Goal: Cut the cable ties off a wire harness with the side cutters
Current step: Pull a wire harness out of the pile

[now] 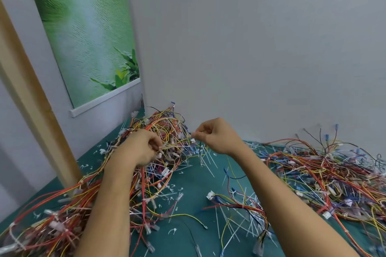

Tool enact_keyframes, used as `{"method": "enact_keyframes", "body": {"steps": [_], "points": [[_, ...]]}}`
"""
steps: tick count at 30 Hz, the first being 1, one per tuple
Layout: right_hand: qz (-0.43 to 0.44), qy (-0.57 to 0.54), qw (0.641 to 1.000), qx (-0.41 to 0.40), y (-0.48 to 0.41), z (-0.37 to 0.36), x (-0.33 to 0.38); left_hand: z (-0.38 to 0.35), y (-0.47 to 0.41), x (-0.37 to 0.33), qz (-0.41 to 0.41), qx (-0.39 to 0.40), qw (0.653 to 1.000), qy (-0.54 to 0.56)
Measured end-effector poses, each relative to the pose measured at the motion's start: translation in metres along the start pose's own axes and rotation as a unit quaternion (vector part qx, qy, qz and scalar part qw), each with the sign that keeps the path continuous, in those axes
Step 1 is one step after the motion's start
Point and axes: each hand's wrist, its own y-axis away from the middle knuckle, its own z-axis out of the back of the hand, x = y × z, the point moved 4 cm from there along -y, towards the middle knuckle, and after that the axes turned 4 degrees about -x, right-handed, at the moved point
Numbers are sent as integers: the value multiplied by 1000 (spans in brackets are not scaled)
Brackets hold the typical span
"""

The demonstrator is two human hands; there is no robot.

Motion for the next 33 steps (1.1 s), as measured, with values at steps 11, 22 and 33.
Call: {"method": "enact_keyframes", "body": {"steps": [11, 22, 33], "points": [[-75, -265, 953, -124, 28, 89, -23, 6, 3, -5, 0, -45, 999, -8], [-83, -460, 883, -39, 55, 72, -14, -49, 38, -122, -221, 4, 923, 313], [-65, -306, 950, -1, 85, 57, -28, -59, 19, -112, -195, -100, 933, 287]]}}
